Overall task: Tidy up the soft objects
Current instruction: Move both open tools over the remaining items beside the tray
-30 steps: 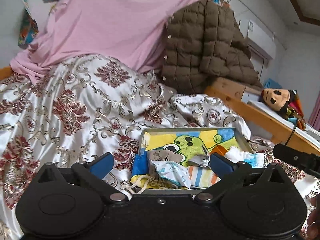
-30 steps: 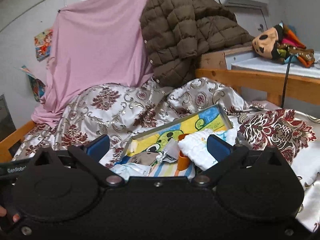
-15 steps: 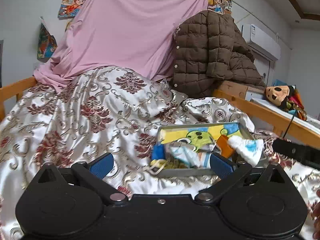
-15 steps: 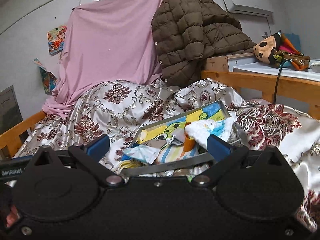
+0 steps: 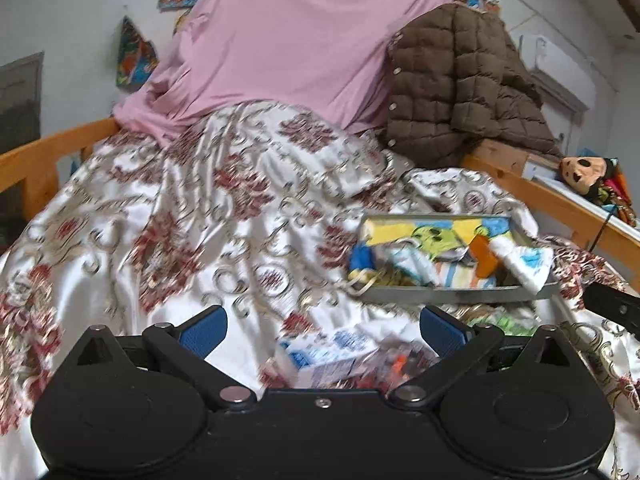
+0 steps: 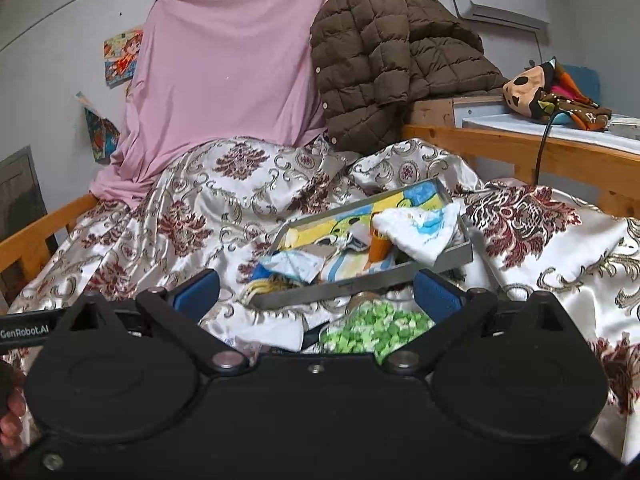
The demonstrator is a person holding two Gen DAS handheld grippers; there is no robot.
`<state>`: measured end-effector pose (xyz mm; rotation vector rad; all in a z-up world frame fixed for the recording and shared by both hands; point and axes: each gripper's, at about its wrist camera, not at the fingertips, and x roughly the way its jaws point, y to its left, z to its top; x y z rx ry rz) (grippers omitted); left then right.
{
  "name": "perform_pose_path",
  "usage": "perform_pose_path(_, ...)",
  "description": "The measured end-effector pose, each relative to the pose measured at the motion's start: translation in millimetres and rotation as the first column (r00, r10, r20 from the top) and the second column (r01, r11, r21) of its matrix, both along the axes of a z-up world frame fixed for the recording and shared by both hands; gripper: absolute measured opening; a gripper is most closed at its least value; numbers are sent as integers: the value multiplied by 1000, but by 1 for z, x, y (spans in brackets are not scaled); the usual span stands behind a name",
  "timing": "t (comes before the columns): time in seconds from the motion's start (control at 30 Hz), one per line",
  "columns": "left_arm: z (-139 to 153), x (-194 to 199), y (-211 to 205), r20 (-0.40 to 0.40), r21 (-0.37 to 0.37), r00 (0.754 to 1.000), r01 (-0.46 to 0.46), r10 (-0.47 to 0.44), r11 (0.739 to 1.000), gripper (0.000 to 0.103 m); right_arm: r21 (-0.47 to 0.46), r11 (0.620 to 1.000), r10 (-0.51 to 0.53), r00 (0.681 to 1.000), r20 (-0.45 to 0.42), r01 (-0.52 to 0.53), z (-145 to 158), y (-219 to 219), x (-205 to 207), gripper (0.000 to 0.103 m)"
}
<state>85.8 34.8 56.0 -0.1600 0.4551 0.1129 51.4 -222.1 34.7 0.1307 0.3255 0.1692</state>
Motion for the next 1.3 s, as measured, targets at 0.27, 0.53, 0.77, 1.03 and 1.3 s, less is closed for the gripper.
perform_pose_path(0.27, -14, -11, 5, -89, 25, 996, -25, 27, 999, 102, -85, 996, -5, 989, -145, -8, -16, 19, -1, 102)
perform_pose_path(0.53, -27, -6, 1, -173, 65, 984, -21, 32, 998, 102, -124, 991, 18, 973, -229, -47, -31, 34, 9, 102)
perform_pose_path(0.77, -31, -3, -1, -210, 74, 977, -24, 39, 997, 102, -137, 987, 44, 959, -280, -85, -40, 43, 20, 102)
perform_pose_path(1.03, -37, 6, 3, -270, 39, 963, -2, 12, 999, 102, -101, 977, 135, 908, -397, -189, -51, 53, 34, 102)
perform_pose_path(1.3, -42, 23, 13, -323, -7, 947, -10, 7, 1000, 102, -23, 970, 197, 841, -504, -241, -62, 60, 58, 102)
